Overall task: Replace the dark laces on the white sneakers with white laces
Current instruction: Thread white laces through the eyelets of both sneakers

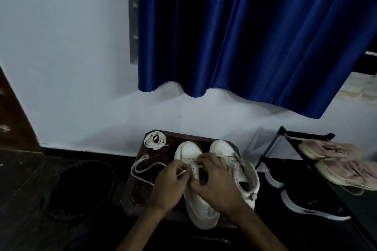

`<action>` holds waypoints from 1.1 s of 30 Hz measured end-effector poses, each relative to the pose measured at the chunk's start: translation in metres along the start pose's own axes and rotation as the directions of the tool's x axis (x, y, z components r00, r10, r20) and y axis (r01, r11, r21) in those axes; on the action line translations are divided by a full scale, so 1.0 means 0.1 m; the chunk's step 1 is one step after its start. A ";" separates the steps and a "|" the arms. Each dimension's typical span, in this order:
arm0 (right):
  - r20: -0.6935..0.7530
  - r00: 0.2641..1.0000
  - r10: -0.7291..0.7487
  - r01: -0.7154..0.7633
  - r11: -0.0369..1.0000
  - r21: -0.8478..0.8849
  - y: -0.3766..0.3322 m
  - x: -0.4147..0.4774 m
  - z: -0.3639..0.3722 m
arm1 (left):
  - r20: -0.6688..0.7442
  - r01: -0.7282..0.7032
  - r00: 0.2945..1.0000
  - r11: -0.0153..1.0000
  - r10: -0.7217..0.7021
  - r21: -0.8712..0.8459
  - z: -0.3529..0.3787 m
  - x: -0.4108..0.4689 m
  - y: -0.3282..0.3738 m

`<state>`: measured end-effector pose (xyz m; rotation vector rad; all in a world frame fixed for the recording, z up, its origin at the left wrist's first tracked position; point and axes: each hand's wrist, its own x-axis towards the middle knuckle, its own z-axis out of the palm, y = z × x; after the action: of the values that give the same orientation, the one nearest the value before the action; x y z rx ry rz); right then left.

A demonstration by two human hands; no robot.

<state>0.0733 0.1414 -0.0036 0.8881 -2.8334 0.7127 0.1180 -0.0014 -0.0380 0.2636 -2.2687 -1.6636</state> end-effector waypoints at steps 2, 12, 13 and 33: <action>-0.037 0.999 0.006 -0.005 1.000 0.024 0.00 0.01 0.00 | 0.021 -0.035 0.999 0.990 0.033 0.134 0.00 0.00 -0.02; -0.113 0.992 0.051 -0.059 0.996 -0.071 0.04 -0.04 0.02 | -0.033 0.245 0.942 0.749 -0.335 -0.616 -0.33 -0.10 0.21; -0.126 0.991 0.051 -0.058 0.997 -0.053 0.04 -0.04 0.03 | -0.039 0.188 0.934 0.583 -0.354 -0.790 -0.44 -0.09 0.24; -0.174 0.983 0.054 -0.050 0.998 0.026 0.06 -0.04 0.11 | 0.136 -0.071 0.986 0.984 0.093 -0.162 -0.23 -0.20 0.10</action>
<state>0.0734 0.1429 -0.0164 0.7177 -2.7071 0.7875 0.1450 -0.0122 -0.0251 0.0144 -2.1990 -1.8585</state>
